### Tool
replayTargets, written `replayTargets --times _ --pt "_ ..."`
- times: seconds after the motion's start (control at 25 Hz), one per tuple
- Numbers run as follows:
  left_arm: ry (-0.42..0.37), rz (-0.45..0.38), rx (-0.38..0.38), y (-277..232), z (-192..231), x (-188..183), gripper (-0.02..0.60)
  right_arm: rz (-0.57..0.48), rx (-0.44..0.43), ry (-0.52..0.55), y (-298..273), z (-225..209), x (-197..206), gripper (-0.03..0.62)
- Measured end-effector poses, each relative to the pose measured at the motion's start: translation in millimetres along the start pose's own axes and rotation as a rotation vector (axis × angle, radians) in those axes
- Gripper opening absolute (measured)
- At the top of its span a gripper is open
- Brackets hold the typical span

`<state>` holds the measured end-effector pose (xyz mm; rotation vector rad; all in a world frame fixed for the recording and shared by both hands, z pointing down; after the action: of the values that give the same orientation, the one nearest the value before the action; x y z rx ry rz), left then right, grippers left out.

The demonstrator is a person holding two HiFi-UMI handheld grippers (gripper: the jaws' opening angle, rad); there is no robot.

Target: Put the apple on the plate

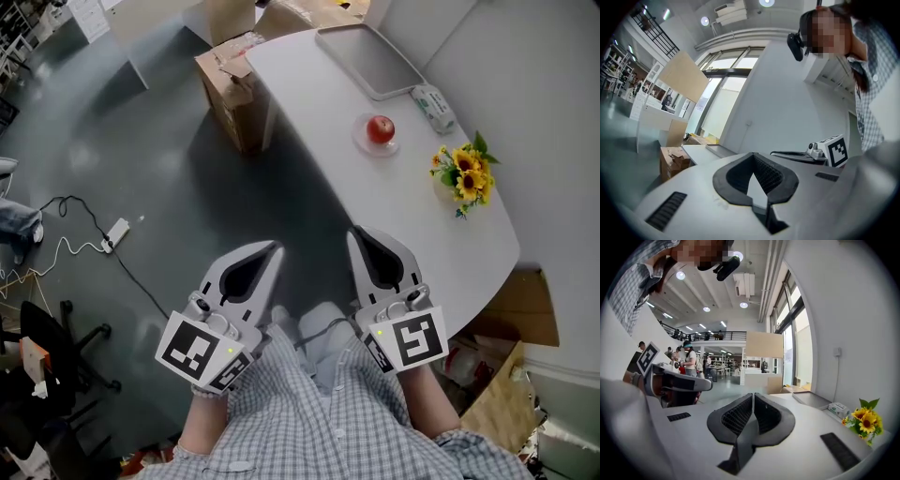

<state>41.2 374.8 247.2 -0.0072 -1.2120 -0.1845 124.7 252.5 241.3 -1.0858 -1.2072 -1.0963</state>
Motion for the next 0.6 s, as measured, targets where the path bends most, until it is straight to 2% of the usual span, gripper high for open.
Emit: replayTargets --times 0.36,0.6 --pt "-0.029 0.005 0.004 -28.0 8.9 -9.1 0.008 -0.016 0.040 -0.037 -17.6 -42.2 10.0 0.029" --pt "-0.044 0.008 -0.002 -69.7 27.2 -17.2 0.008 -0.008 0.044 -0.046 -44.9 -81.8 11.6 0.029"
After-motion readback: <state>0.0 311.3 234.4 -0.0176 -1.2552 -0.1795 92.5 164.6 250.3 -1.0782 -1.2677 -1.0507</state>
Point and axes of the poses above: the fingertips, and each gripper's own axes: y backward along the fingers, z to its left, x out of its underside, the point moved 4 cm from there along y, backward along the fingers, and after that the axes turned 9 degrees about -z, right-handed, at the moved point
